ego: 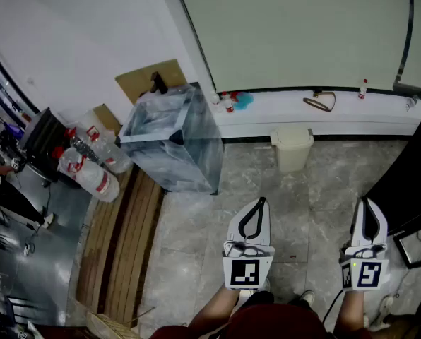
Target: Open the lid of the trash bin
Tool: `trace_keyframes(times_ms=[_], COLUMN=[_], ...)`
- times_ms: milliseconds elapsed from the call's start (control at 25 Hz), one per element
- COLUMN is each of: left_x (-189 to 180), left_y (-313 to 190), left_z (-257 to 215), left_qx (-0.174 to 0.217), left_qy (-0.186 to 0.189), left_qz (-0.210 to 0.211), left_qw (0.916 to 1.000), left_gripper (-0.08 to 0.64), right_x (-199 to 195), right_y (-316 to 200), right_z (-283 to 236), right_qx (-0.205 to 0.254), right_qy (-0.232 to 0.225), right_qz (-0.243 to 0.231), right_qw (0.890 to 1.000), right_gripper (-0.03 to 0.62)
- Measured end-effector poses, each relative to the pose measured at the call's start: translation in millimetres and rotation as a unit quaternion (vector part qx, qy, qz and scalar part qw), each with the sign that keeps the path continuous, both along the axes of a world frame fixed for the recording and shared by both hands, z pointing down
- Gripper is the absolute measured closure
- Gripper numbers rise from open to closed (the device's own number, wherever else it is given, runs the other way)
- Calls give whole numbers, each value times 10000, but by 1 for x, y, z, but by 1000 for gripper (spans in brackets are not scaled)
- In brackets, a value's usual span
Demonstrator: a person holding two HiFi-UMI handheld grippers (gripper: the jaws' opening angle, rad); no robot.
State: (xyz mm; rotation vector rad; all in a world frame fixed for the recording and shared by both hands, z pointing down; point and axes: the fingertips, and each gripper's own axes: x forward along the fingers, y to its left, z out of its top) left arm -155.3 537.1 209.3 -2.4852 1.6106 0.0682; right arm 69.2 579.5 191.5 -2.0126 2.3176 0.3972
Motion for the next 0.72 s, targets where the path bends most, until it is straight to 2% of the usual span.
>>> trace_keyframes(times_ms=[320,720], left_x=[-38,-61], left_y=[-21,-57], left_z=[-2,0], left_qx=[126,16], left_qy=[-81,89], left_qz=[124,139], left_qw=[9998,9999], left_gripper=[555,557], right_x=[-39,-55], right_y=[-17,-46], right_z=[0,1], right_qx=[68,30], right_qy=[39,-89], right_qz=[116,187], right_qw=[9999,9998], right_gripper=[592,592])
